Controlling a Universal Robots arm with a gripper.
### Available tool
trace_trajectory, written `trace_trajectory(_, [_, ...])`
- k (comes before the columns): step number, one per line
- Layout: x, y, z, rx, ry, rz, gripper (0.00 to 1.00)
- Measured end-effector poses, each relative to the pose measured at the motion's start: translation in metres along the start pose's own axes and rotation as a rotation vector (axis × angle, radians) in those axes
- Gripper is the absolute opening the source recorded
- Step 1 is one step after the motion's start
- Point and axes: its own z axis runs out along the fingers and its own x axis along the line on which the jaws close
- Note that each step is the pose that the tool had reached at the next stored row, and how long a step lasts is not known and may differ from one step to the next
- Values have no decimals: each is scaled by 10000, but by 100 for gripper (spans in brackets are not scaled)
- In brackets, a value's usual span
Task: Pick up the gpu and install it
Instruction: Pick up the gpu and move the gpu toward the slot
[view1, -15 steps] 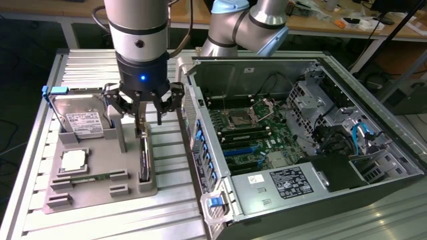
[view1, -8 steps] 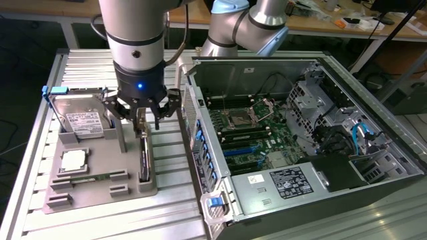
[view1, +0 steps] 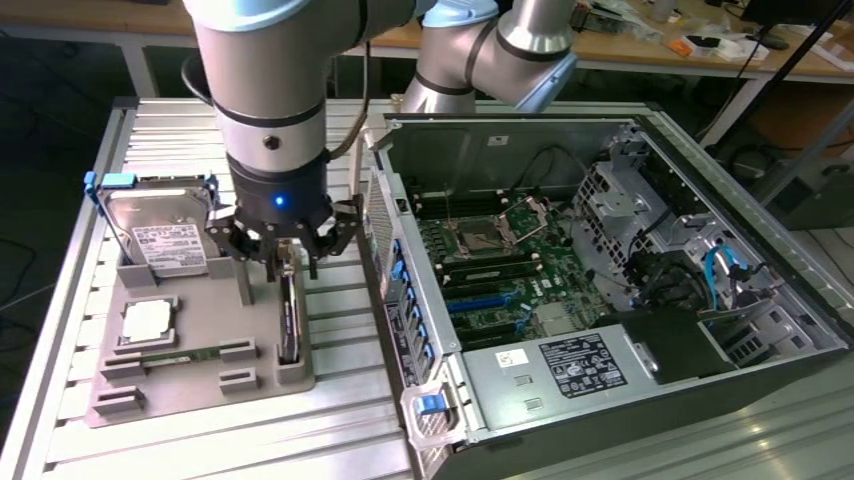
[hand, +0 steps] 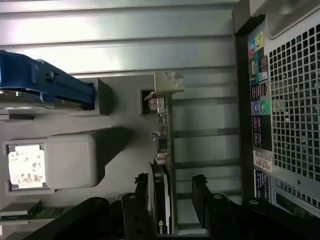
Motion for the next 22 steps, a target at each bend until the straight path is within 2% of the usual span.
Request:
trace_trajectory(7, [0,-170,143,0,0,0,48])
trace_trajectory(15, [45,-183,288,0,-1,1,48])
trace_trajectory(22, [45,-183,288,13,0,-2,47])
